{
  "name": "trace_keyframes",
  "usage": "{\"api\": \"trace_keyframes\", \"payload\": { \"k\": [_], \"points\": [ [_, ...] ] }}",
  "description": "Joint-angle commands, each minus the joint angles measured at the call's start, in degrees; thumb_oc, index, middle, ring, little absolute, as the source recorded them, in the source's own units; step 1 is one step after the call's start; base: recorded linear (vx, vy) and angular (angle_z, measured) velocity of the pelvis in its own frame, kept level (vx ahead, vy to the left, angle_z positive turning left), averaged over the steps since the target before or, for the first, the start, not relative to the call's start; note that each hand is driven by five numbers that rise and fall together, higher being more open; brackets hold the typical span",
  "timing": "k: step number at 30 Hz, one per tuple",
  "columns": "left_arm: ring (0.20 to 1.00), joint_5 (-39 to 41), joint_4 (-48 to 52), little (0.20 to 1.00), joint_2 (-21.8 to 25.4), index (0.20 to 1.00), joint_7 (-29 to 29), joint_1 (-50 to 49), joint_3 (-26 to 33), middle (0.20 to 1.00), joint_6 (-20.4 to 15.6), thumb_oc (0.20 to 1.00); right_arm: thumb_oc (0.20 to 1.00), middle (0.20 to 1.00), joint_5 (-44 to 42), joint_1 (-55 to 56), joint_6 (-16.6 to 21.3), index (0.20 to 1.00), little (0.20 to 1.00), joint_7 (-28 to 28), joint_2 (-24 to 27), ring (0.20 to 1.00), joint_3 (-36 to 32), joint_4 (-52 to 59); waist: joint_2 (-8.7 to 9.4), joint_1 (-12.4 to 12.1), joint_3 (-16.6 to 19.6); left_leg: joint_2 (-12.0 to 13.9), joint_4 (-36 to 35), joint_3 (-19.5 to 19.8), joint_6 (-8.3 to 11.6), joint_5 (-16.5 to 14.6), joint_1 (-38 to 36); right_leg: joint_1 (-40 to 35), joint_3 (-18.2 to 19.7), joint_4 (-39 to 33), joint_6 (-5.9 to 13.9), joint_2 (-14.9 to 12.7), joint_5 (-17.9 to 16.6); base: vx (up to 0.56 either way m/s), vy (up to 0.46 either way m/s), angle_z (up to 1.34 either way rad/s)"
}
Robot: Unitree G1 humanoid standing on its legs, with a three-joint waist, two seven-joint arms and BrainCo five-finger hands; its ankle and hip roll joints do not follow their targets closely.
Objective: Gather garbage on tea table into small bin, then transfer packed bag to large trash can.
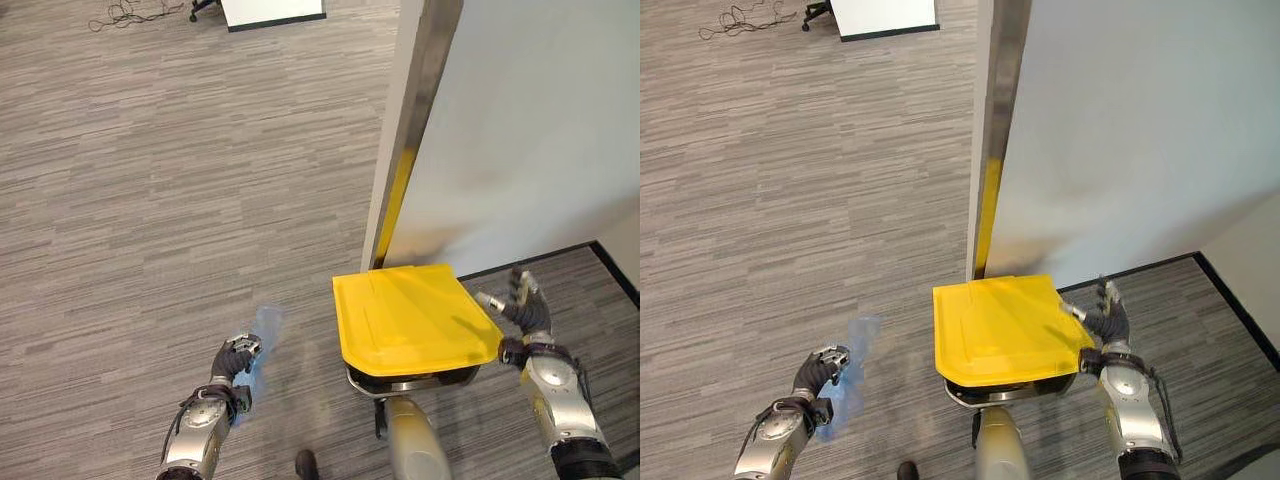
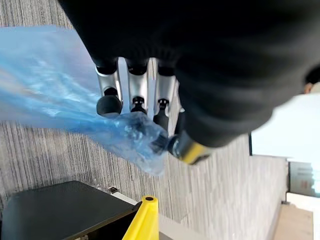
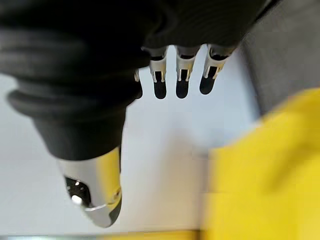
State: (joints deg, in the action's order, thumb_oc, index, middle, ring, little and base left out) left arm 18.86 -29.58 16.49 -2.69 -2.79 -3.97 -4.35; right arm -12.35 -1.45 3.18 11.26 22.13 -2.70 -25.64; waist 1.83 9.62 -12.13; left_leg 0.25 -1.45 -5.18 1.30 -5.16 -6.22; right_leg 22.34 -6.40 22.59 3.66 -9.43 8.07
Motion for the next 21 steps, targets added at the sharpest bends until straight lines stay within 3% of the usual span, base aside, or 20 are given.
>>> {"api": "trace_keyframes", "payload": {
  "k": [1, 9, 12, 14, 19, 21],
  "points": [
    [0.200, -0.4, 3.0, 0.200, 2.0, 0.200, -0.5, 0.4, 0.7, 0.200, -2.6, 0.200, 1.000, 1.000, -0.1, -1.5, 0.2, 1.000, 1.000, 1.4, -1.0, 1.000, 0.6, -1.5, 0.62, -0.3, 0.9, -5.8, 3.2, -0.3, -2.41, -15.0, -9.0, 1.2, -1.4, -23.3, 6.86, 2.0, -22.2, 0.00, 0.000, 0.00],
    [0.200, 0.1, 2.5, 0.200, 1.5, 0.200, -1.2, 0.5, 0.3, 0.200, -2.7, 0.200, 1.000, 1.000, -2.5, -1.0, -1.6, 1.000, 1.000, 2.7, -4.8, 1.000, -0.1, -15.1, 0.34, -0.3, 1.1, -5.8, 3.4, 0.3, -2.62, -15.5, -9.3, 1.0, -1.9, -23.0, 6.67, 1.7, -21.9, 0.01, 0.001, -0.01],
    [0.200, 0.0, 1.8, 0.200, 1.5, 0.200, -0.6, 0.8, -0.4, 0.200, -2.4, 0.200, 1.000, 1.000, -6.9, -1.6, -2.4, 1.000, 1.000, 0.3, -6.4, 1.000, 1.1, -20.3, 0.23, -0.4, 1.2, -5.7, 3.4, 0.5, -2.52, -15.5, -9.3, 0.9, -2.1, -23.1, 6.66, 1.6, -21.9, 0.03, 0.006, 0.06],
    [0.200, 0.2, 1.1, 0.200, 1.2, 0.200, -0.1, 0.8, -1.0, 0.200, -2.1, 0.200, 1.000, 1.000, -15.4, -1.7, -2.6, 1.000, 1.000, -2.3, -8.7, 1.000, 1.8, -22.4, 0.13, -0.6, 1.4, -5.7, 3.2, 0.6, -2.42, -15.5, -9.4, 0.8, -2.2, -23.2, 6.70, 1.5, -22.0, 0.01, 0.003, 0.03],
    [0.200, 0.3, 0.9, 0.200, 1.1, 0.200, 0.5, 1.0, -1.9, 0.200, -1.8, 0.200, 1.000, 1.000, -25.0, -2.2, -2.4, 1.000, 1.000, -5.5, -10.8, 1.000, 4.6, -20.0, 0.07, -0.8, 1.8, -5.7, 3.1, 0.4, -2.23, -15.3, -9.6, 0.6, -2.3, -23.5, 6.71, 1.5, -22.1, 0.01, 0.007, 0.06],
    [0.200, 0.2, 1.5, 0.200, 1.0, 0.200, 0.6, 1.2, -2.0, 0.200, -1.7, 0.200, 1.000, 1.000, -28.8, -2.4, -1.6, 1.000, 1.000, -8.5, -10.1, 1.000, 8.0, -12.1, 0.37, -1.0, 1.7, -5.8, 3.1, 0.4, -2.09, -15.1, -9.6, 0.4, -2.3, -23.6, 6.82, 1.4, -22.3, 0.00, 0.000, 0.00]
  ]
}}
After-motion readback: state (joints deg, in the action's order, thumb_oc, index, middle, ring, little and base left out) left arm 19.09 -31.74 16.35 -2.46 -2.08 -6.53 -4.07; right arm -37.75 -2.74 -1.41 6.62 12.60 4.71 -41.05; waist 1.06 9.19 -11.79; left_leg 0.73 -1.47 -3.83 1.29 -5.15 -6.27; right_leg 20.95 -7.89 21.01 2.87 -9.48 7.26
